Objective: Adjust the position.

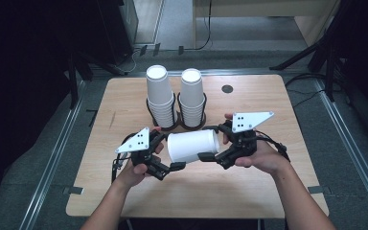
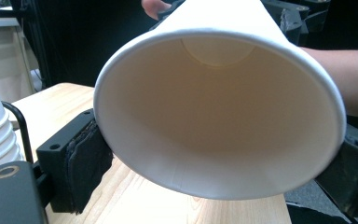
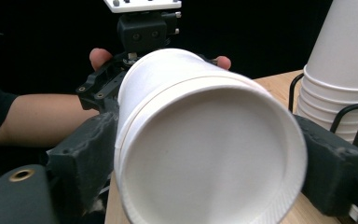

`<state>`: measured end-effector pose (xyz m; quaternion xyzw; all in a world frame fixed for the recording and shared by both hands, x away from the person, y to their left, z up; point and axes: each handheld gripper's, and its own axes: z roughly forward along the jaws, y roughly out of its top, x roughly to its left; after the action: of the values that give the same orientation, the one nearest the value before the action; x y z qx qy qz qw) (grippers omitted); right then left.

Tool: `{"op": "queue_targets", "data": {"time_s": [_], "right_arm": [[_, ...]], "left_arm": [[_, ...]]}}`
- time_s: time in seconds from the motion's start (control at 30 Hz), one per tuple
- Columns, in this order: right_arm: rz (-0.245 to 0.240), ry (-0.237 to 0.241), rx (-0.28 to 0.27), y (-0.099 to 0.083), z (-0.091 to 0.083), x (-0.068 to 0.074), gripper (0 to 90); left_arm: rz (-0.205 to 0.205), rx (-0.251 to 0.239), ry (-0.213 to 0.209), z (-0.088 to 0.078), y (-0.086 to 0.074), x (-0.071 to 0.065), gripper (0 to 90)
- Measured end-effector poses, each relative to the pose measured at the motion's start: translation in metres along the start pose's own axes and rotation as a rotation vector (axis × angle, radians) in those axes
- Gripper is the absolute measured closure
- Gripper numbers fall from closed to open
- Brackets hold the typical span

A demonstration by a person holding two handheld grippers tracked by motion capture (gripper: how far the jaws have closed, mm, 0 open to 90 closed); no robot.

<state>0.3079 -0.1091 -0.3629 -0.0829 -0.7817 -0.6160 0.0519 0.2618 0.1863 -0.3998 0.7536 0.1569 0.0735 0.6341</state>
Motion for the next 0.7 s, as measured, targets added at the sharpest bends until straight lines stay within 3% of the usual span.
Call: {"op": "queue_targets", "data": {"time_s": [0.27, 0.7], "right_arm": [[-0.01, -0.02, 0.005, 0.0, -0.003, 0.001, 12.9], [-0.075, -0.111, 0.056, -0.002, -0.018, 0.006, 10.7]], "left_arm": [[0.002, 0.028, 0.009, -0.002, -0.002, 0.001, 7.7], [0.037, 0.117, 0.031, -0.01, 0.004, 0.005, 7.7]]}}
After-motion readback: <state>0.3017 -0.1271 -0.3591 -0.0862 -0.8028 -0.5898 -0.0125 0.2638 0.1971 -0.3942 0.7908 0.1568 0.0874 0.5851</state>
